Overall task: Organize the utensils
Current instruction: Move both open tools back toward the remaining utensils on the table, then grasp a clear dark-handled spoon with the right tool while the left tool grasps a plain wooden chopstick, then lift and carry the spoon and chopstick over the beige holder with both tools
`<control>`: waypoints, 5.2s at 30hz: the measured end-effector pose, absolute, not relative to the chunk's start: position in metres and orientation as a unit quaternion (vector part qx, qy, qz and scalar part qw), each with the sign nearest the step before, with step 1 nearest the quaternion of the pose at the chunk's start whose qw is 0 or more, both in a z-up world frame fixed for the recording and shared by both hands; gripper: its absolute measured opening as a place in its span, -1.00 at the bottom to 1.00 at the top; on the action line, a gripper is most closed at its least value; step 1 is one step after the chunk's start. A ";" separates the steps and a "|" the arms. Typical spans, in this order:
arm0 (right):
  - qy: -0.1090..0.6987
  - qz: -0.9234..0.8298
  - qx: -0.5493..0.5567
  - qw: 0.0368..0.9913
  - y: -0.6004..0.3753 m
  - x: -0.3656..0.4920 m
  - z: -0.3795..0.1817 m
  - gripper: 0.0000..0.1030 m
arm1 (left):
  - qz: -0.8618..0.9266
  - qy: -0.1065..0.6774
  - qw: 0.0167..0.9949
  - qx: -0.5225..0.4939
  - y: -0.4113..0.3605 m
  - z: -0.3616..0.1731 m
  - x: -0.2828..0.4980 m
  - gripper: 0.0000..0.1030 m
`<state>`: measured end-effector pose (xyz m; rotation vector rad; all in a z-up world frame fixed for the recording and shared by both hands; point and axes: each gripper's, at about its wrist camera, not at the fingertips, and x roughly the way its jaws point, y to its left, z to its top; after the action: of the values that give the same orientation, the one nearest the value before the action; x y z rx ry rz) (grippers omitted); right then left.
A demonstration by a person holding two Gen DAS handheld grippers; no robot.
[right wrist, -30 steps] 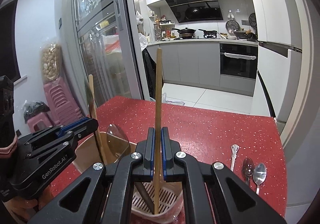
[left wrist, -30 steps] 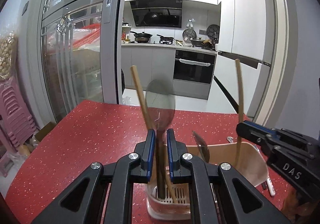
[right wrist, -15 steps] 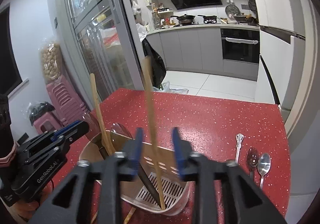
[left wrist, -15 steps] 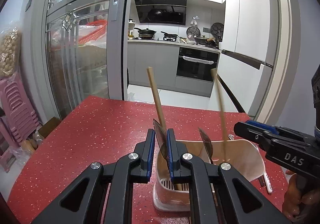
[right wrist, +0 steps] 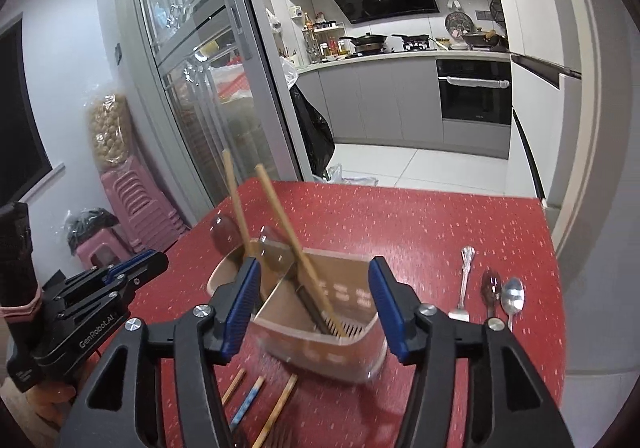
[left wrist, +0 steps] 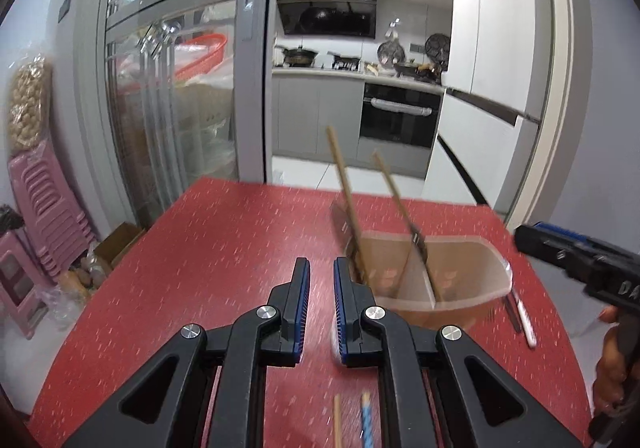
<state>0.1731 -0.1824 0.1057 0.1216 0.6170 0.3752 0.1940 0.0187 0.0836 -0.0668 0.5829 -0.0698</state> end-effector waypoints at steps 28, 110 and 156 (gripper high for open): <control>0.489 0.174 0.061 0.853 -0.165 0.076 0.001 0.21 | -0.001 0.419 0.906 -0.061 0.060 -0.035 0.097 1.00; 0.505 0.238 0.088 0.825 -0.174 0.081 0.001 -0.76 | -0.125 0.518 0.844 0.056 -0.003 -0.046 0.121 -0.40; 0.338 0.188 0.140 0.911 -0.199 0.201 0.124 -0.76 | -0.099 0.218 0.960 -0.142 0.010 0.141 0.257 -0.40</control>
<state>0.2006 -0.1993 0.1243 0.2886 0.6976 0.3881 0.2566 0.0096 0.1409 -0.2883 0.4427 -0.2004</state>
